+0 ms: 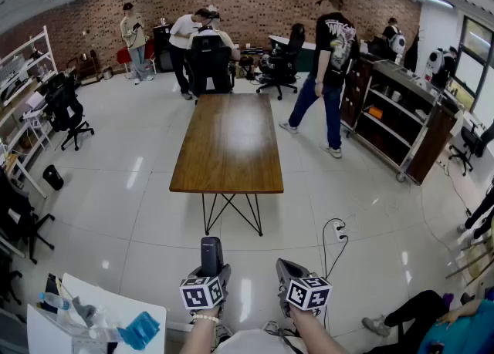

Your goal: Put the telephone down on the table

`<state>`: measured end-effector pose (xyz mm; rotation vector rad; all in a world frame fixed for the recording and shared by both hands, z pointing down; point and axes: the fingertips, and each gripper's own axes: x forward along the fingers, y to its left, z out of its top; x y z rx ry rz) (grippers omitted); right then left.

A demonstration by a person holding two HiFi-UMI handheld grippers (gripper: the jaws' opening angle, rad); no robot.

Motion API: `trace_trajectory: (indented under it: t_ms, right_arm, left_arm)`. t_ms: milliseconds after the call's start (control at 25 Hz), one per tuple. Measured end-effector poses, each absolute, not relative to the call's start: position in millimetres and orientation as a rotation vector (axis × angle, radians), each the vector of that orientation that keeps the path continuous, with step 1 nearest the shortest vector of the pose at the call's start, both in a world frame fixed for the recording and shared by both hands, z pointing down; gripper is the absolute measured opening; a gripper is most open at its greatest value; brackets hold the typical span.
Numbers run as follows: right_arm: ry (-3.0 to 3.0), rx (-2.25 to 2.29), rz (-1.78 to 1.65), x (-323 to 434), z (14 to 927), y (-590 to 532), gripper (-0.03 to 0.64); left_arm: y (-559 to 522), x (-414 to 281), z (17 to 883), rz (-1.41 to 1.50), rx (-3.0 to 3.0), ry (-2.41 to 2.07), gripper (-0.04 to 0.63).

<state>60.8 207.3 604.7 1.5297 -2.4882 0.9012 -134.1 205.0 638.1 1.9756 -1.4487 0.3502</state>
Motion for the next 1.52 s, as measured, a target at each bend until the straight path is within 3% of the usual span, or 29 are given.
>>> trace_trajectory:
  t_ms: [600, 920, 1520]
  right_arm:
    - [-2.518, 1.481, 0.974, 121.4, 617.9, 211.2, 0.012]
    - [-2.534, 1.437, 1.018, 114.4, 626.4, 203.8, 0.011]
    - [-2.448, 1.603, 1.034, 155.5, 632.8, 147.0, 0.012]
  left_arm:
    - [218.0, -68.1, 637.3, 0.36, 1.96, -1.477, 0.279]
    - [215.7, -66.1, 643.2, 0.394, 1.94, -1.487, 0.279]
    - [129.3, -45.7, 648.9, 0.434, 1.997, -1.403, 0.279]
